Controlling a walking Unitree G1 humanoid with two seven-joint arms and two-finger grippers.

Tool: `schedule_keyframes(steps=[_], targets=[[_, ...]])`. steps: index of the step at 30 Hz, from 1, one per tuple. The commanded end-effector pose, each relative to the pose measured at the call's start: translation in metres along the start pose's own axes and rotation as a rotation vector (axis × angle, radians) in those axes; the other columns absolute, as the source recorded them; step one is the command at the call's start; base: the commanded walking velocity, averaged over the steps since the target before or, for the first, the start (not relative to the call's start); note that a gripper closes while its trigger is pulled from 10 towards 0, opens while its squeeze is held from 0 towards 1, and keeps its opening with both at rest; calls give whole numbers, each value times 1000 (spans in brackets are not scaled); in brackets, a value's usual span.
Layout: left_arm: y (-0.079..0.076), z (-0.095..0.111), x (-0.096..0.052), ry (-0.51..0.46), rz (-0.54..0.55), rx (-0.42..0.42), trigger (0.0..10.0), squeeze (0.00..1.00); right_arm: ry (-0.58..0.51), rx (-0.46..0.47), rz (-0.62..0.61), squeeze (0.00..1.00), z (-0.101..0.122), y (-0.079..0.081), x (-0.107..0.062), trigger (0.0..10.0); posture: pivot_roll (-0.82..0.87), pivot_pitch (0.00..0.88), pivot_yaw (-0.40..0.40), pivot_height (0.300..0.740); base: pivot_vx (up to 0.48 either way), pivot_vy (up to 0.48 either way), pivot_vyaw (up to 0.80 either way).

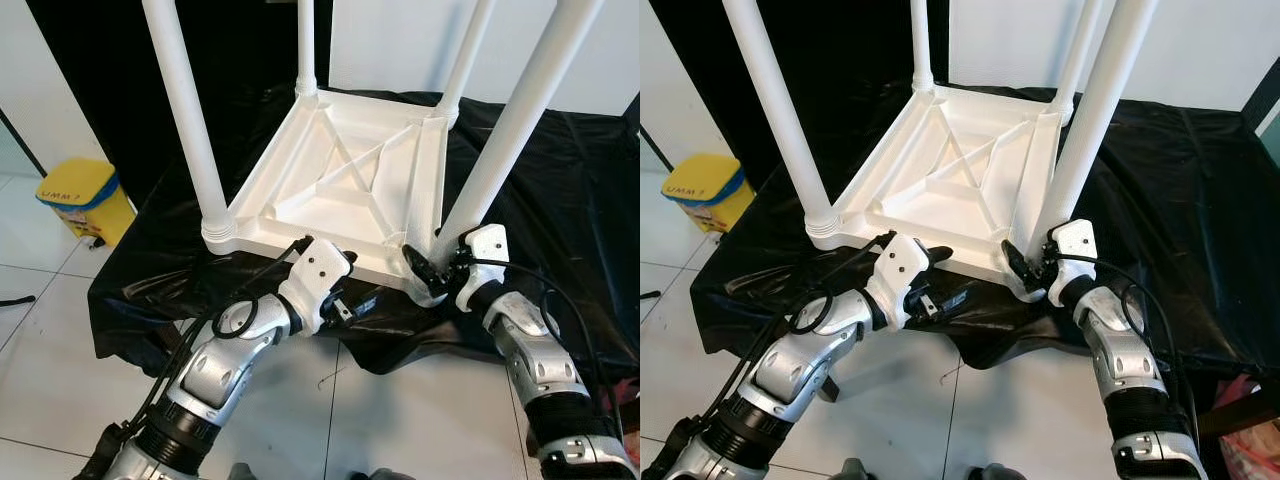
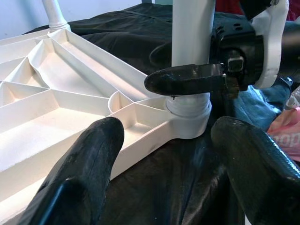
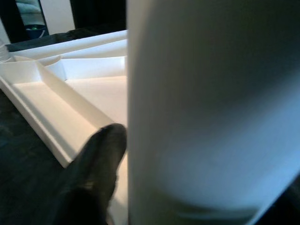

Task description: Building children table

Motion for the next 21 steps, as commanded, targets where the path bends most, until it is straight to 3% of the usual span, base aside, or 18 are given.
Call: schedule_keyframes(steps=[1,9,10,13,14,19,21], targets=[[-10,3,0,-19,-92,-8,10000,0,14,8,23,0,-4,1,0,0,28,66,-47,740,0,0,0],[-11,2,-1,-17,-93,-9,10000,0,11,21,10,0,-8,-3,-2,0,27,67,-47,740,0,0,0],[-11,2,-1,-17,-94,-9,10000,0,3,40,-7,0,-9,-4,-3,4941,25,67,-46,740,0,0,0],[-11,2,-1,-17,-95,-9,10000,0,-3,55,-18,0,-9,-4,-4,4941,25,67,-46,740,0,0,0],[-11,2,-1,-17,-96,-9,10000,0,-10,65,-32,0,-9,-5,-4,10000,23,67,-44,740,0,0,0],[-11,2,0,-16,-100,-9,10000,0,-34,86,-90,0,-9,-6,-7,10000,22,67,-41,740,0,0,0],[-11,2,0,-17,-104,-7,10000,0,-55,94,-186,0,-10,-8,-10,10000,19,66,-34,740,0,0,0]])
Point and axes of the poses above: a point about 5 cm out from each wrist's last joint towards the gripper, its own x axis pointing out of the wrist towards the gripper, its own z axis along the axis of the wrist's last joint, y = z × x, the point moved 3 cm from there along x, pointing out of the wrist towards the gripper, and after that the axes turned 15 degrees about x, right-handed, at the moved point
